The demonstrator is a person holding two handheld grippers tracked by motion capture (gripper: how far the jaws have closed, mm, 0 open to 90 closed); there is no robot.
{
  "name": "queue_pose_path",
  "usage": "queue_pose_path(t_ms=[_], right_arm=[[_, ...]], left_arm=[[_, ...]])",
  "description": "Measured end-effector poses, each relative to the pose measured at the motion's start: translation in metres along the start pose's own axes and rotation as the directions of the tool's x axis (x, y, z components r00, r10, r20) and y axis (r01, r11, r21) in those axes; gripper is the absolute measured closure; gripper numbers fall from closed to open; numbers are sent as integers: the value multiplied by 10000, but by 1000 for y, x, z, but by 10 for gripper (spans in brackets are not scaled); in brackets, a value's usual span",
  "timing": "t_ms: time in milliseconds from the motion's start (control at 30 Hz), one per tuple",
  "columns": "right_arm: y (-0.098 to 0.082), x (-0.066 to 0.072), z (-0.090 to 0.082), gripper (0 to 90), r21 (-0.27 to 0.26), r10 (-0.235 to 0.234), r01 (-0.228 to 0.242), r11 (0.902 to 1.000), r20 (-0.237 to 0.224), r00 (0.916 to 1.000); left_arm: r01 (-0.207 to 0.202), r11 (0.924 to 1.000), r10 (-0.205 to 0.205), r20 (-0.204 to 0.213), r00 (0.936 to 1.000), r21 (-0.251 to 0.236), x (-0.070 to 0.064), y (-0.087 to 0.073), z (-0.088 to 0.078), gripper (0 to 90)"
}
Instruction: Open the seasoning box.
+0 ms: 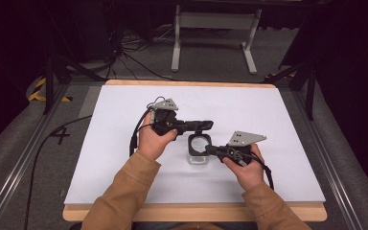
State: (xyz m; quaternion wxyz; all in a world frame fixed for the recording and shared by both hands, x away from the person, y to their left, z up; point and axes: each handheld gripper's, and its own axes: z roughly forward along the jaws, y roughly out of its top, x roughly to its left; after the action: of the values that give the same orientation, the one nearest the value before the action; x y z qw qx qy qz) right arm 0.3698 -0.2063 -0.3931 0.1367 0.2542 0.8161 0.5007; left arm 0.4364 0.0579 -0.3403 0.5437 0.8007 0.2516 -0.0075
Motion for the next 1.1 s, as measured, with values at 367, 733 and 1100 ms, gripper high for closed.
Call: queue_pose_path(t_ms=[367,733,1100], right_arm=[[-6,2,-1,900,-394,-134,140,9991,137,9998],[-8,5,-2,900,-513,-82,95,9986,250,9997],[-9,6,-1,900,-580,-136,152,9982,276,9995]], left_arm=[[201,9991,-229,-746,9970,-373,13,3,7,864],[57,9977,-144,-1297,9914,-673,22,3,13,895],[-5,9976,-77,-1185,9929,-693,21,3,13,885]])
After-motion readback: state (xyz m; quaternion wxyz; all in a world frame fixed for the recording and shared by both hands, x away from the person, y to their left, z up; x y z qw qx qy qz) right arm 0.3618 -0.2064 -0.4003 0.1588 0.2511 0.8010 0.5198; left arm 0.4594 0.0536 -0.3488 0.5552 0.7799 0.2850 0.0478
